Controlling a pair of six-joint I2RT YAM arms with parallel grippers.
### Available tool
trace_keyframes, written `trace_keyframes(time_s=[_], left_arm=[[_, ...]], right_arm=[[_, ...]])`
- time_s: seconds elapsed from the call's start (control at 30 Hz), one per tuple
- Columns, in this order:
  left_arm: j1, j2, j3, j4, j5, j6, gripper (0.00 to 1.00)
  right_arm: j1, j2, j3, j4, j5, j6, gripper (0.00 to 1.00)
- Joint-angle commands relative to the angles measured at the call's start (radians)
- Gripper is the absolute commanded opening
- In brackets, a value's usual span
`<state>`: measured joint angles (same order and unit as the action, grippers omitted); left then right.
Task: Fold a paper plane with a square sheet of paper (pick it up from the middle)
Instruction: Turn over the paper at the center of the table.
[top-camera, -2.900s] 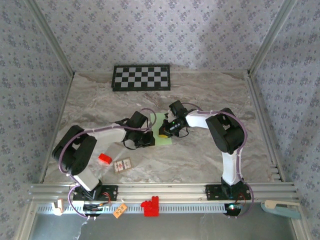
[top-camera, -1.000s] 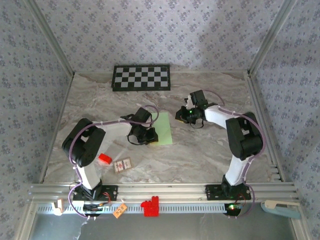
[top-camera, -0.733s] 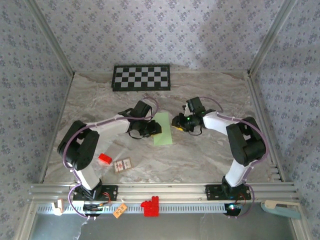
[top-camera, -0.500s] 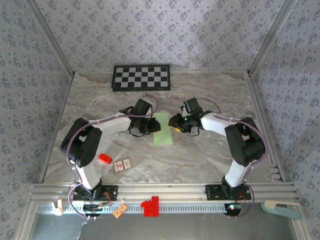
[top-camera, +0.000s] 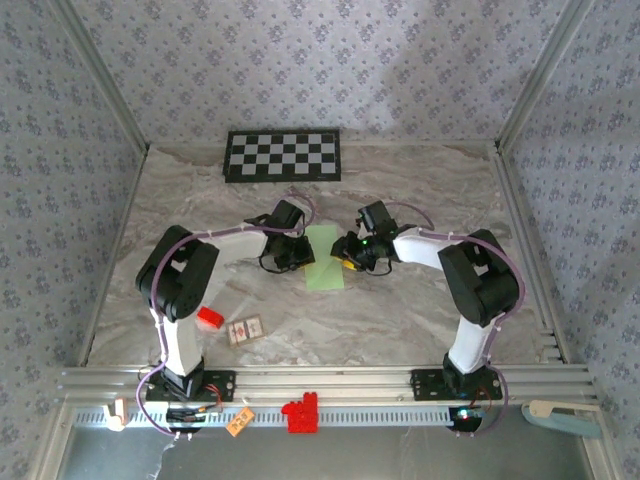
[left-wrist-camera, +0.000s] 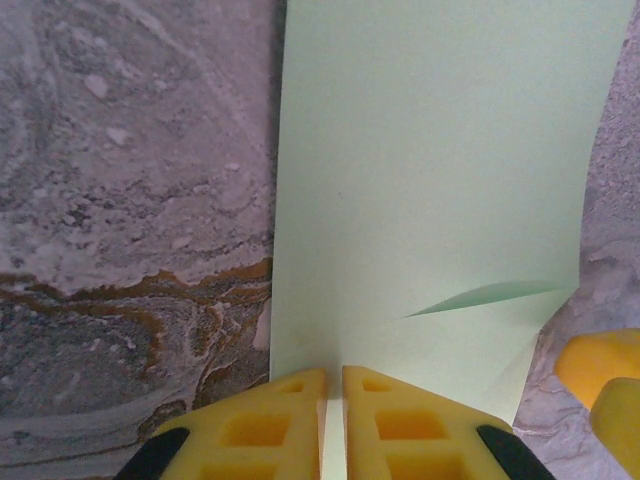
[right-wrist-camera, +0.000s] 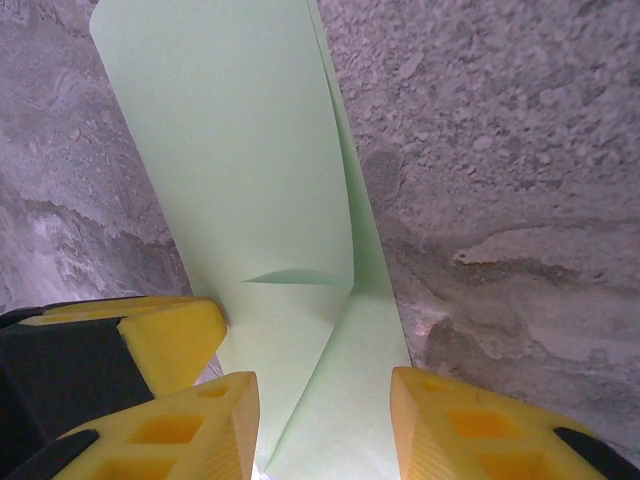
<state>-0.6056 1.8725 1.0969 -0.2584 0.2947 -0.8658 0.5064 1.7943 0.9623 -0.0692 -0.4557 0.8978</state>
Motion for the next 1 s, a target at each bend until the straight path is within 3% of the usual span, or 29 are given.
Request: trace_keyframes(time_s=[0.0,0.4,0.73,0.97], left_arm=[[0.007,0.014,-0.022,-0.012,-0.014,-0.026,0.14],[0.013,0.008,-0.054,0.016,0.009,-0.044,0.13],[0.016,0.004,-0.055,0.013,0.004,-0.044,0.13],[0.016,0.003,-0.055,0.014,0.004,-0.045,0.13]], right_arm=[[0.012,0.028,0.016,0.005,0.004,0.034,0.41],[0.035,0.073,0.049,0.010,-0.008,0.041,0.30],[0.017,-0.051,0.010,-0.058,0.118,0.010,0.37],[0.019,-0.003,0.033,-0.031,0.036,0.015,0.35]])
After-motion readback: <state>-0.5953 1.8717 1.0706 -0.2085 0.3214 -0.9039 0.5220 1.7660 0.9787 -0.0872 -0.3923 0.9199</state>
